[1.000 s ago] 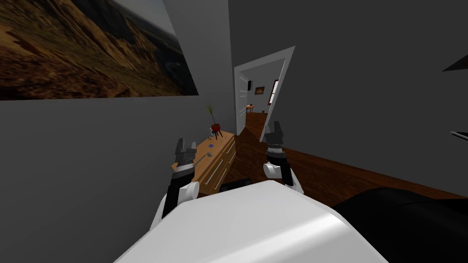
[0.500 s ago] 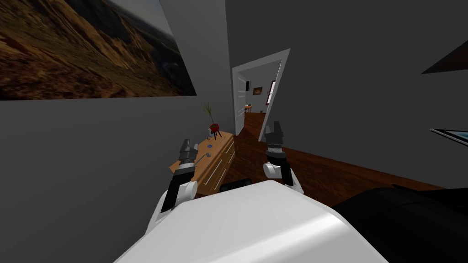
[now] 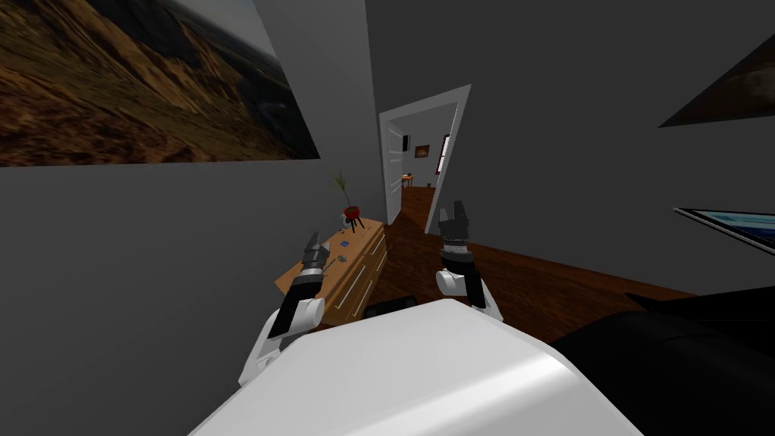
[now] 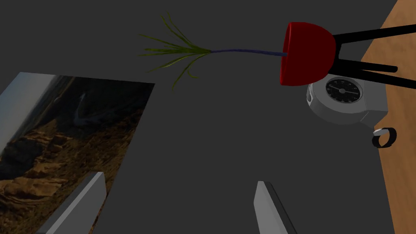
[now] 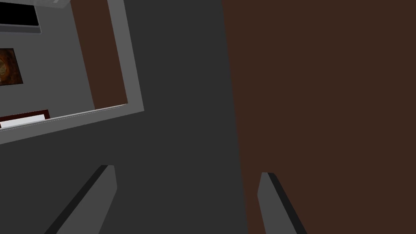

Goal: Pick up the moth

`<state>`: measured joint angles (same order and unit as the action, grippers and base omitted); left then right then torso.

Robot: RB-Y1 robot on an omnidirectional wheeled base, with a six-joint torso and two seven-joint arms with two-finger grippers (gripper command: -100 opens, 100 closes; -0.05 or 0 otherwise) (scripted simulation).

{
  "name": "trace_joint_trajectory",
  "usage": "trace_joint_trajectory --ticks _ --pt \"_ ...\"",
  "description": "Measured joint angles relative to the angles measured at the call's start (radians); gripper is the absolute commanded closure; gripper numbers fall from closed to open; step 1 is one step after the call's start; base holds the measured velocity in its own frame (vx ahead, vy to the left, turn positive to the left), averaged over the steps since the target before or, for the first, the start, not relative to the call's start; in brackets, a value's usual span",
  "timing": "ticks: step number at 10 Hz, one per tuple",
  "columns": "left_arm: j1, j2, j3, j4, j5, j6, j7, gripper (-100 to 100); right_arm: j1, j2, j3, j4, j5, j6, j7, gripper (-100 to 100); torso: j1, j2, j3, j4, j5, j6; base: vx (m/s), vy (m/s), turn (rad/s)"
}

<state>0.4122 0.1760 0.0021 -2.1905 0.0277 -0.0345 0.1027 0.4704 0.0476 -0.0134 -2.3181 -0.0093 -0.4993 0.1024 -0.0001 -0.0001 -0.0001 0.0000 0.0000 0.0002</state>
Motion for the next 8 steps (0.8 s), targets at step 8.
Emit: trace_joint_trajectory --ticks 8 --pt "-0.063 0.081 0.026 0.079 0.064 0.208 -0.042 -100 0.0 0.0 0.0 0.0 0.0 0.0 0.0 0 0.0 0.0 0.0 0.0 0.0 0.0 0.003 -0.003 -0.068"
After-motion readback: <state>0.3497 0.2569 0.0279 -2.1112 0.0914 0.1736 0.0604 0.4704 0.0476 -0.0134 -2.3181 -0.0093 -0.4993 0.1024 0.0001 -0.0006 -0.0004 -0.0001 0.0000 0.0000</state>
